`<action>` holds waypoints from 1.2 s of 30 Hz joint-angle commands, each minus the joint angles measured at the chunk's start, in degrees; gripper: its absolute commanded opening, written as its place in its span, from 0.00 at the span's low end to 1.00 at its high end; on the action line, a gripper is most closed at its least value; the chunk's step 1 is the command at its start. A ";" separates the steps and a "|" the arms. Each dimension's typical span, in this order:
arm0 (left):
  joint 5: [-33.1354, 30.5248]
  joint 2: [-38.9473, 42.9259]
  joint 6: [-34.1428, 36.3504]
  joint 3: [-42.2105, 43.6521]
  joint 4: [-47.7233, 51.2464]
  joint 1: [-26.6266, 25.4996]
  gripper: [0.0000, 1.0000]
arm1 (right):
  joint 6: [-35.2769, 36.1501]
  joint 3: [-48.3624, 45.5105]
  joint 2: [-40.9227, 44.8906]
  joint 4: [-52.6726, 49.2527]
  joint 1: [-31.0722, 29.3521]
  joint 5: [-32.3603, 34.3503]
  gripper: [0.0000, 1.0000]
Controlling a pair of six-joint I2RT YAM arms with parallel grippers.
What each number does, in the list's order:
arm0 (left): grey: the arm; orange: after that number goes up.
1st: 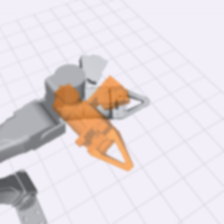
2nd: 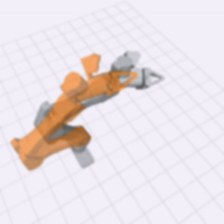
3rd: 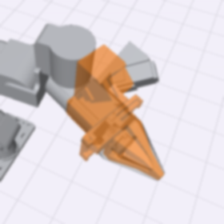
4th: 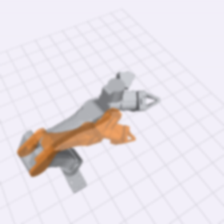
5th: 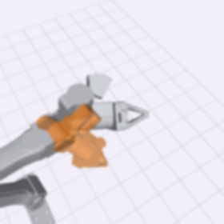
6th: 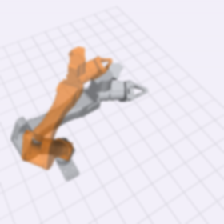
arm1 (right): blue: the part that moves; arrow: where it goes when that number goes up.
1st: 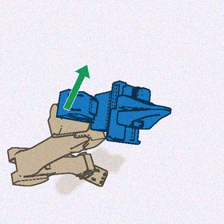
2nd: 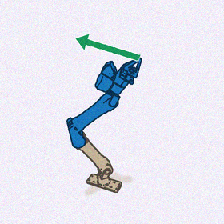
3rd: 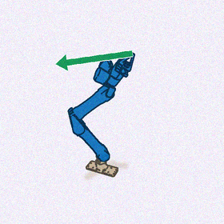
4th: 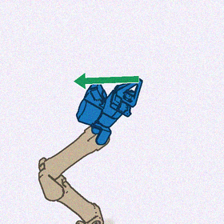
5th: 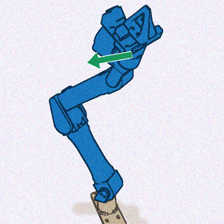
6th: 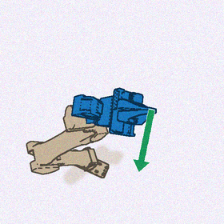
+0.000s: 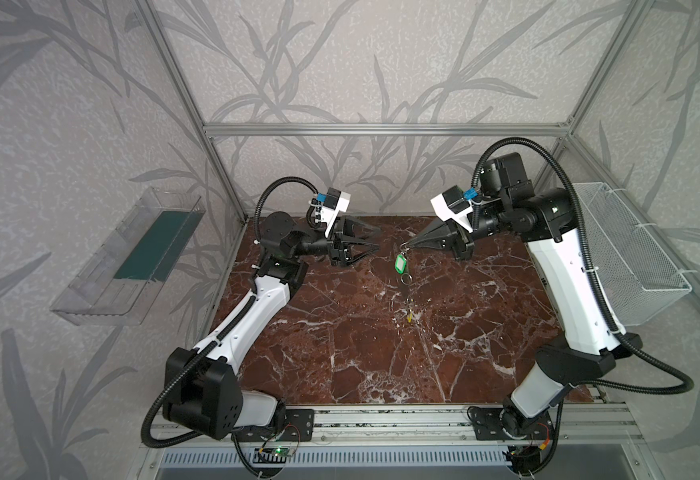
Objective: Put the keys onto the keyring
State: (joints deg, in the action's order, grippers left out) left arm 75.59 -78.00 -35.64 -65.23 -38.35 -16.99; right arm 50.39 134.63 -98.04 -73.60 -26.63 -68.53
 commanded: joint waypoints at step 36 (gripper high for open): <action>-27.58 5.35 31.09 -2.73 39.11 -11.27 0.49 | -1.33 1.72 -2.06 0.64 -1.47 -1.51 0.00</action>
State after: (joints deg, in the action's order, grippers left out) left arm 49.23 -72.69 -5.45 -66.70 1.85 -27.92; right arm 49.43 135.28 -100.27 -73.54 -27.81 -68.49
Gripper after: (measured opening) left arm 0.494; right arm 0.045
